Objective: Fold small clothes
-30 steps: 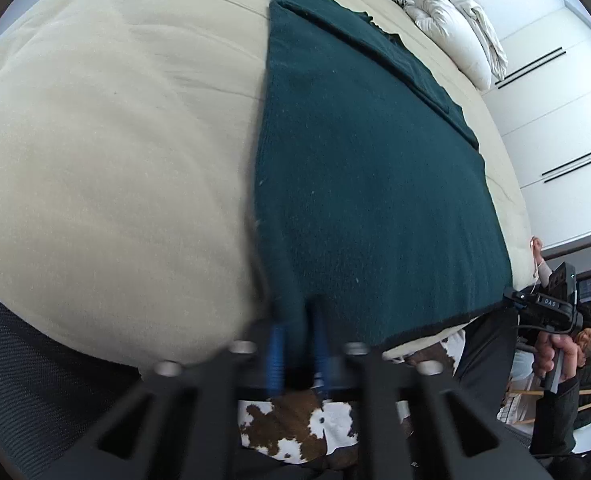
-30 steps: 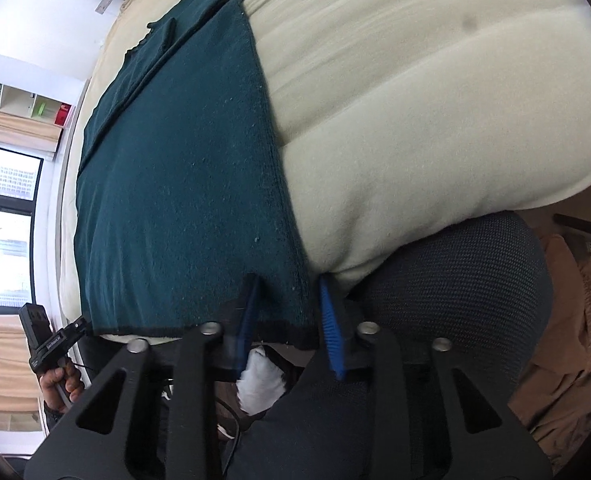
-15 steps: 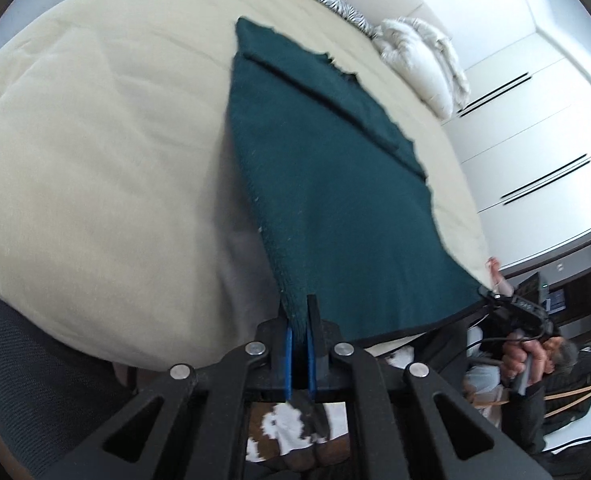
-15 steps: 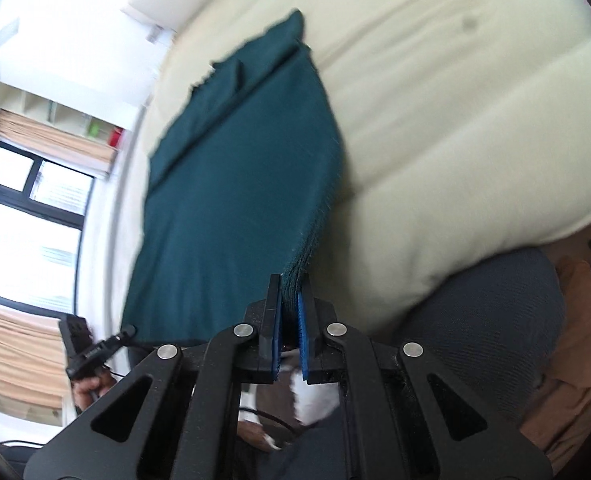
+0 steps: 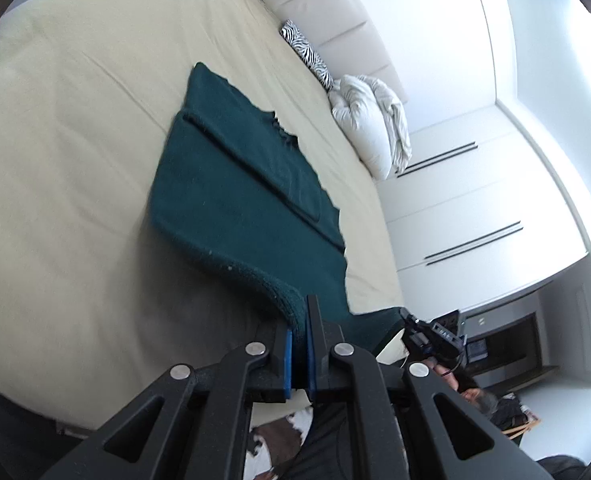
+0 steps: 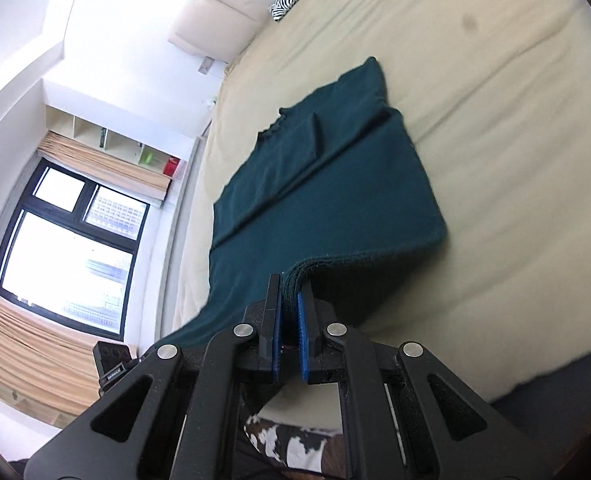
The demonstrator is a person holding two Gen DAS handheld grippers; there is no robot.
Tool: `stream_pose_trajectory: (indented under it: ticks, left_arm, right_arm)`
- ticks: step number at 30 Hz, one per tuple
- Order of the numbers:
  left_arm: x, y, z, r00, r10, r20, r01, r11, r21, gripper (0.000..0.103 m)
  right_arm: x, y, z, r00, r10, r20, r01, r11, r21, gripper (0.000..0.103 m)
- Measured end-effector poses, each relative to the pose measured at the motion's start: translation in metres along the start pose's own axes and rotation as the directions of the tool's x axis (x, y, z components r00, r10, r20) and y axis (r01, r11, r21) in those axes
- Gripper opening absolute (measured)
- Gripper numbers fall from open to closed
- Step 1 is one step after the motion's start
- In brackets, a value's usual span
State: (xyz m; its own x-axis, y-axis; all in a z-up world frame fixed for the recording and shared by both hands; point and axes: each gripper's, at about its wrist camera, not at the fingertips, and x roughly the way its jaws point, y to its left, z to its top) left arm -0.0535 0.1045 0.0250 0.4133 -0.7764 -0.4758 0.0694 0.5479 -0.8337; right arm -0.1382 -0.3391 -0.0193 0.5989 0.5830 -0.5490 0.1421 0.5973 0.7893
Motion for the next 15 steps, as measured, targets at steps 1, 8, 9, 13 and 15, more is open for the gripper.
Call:
stream_pose_trajectory:
  ticks: [1,8,9,13,15]
  left_arm:
    - [0.001,0.0,0.008,1.0,-0.014,0.013,0.014,1.0,-0.012,0.007]
    - [0.019,0.005,0.069,0.991,-0.064,0.115,0.073,0.995,-0.073,0.006]
    - [0.024,0.006,0.08,0.99,-0.072,0.125,0.082,0.993,-0.082,0.007]
    - [0.042,0.01,0.115,0.987,-0.065,0.144,0.08,0.992,-0.097,0.006]
    - [0.053,0.012,0.133,0.987,-0.057,0.149,0.073,0.992,-0.107,0.006]
  right_arm:
    - [0.004,0.002,0.008,1.0,0.008,0.01,-0.008,1.0,0.0,0.006]
    - [0.033,0.011,0.067,0.997,0.018,0.08,-0.018,1.0,0.007,0.006]
    - [0.038,0.014,0.077,0.996,0.014,0.086,-0.014,1.0,0.001,0.006]
    - [0.059,0.027,0.11,0.995,0.0,0.098,0.004,0.999,-0.04,0.006]
    - [0.071,0.032,0.126,0.995,-0.006,0.104,0.012,0.998,-0.056,0.006]
